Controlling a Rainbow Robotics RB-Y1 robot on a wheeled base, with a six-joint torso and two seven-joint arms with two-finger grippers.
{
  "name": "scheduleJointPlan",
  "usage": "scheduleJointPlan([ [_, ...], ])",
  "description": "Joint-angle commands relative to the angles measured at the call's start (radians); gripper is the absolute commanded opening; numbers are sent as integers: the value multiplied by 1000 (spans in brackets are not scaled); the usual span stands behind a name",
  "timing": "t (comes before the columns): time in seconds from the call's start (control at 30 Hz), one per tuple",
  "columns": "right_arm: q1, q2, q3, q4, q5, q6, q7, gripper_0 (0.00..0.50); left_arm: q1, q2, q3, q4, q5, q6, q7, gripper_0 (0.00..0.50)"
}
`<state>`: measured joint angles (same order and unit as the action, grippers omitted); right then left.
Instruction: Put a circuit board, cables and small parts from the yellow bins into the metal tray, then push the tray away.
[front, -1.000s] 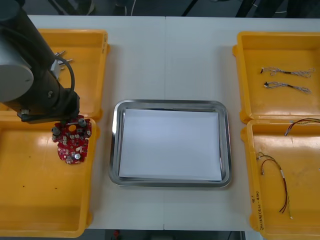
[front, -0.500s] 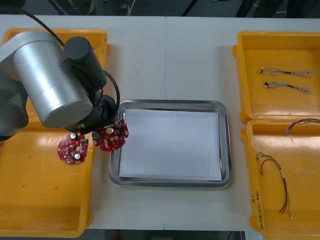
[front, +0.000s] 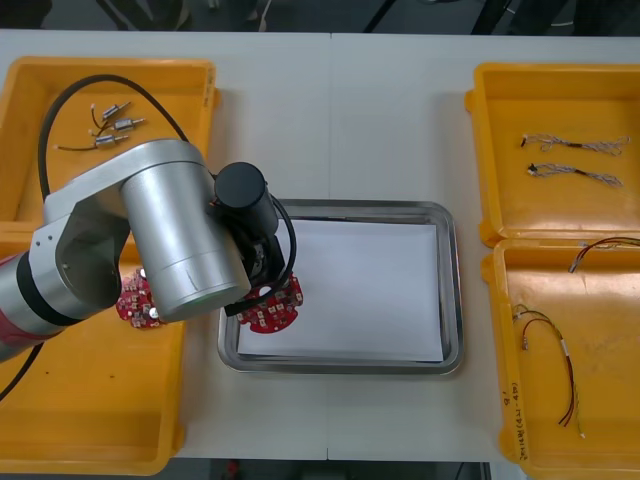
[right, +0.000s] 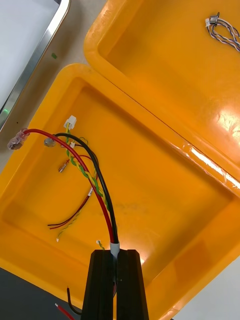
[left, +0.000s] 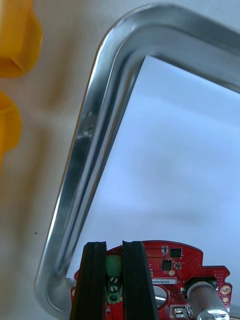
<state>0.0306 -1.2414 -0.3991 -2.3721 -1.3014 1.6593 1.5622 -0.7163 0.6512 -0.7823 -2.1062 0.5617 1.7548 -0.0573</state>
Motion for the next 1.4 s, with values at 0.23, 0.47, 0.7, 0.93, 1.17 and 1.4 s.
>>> scheduleJointPlan([
  [0.23,-4,-44,-3,-3,-7,4,-22,0,-15,-51,-98,86,-48,-97,39,4],
  [0.47,-4,-44,-3,-3,-15,2,-25,0,17,-53,-126,86,-77,-136,48,3],
  [0.7,-8,-46,-3,-7,-27,4,-19,0,40,-51,-146,91,-114,-158,51,7],
  [0.93,-9,-46,-3,-7,-25,5,-16,0,52,-47,-147,91,-120,-159,51,6],
  [1.17,-8,-46,-3,-7,-16,16,-16,0,57,-44,-146,92,-123,-159,54,7],
  [1.4,-9,-46,-3,-7,-6,16,-16,0,57,-44,-146,103,-140,-172,59,305],
])
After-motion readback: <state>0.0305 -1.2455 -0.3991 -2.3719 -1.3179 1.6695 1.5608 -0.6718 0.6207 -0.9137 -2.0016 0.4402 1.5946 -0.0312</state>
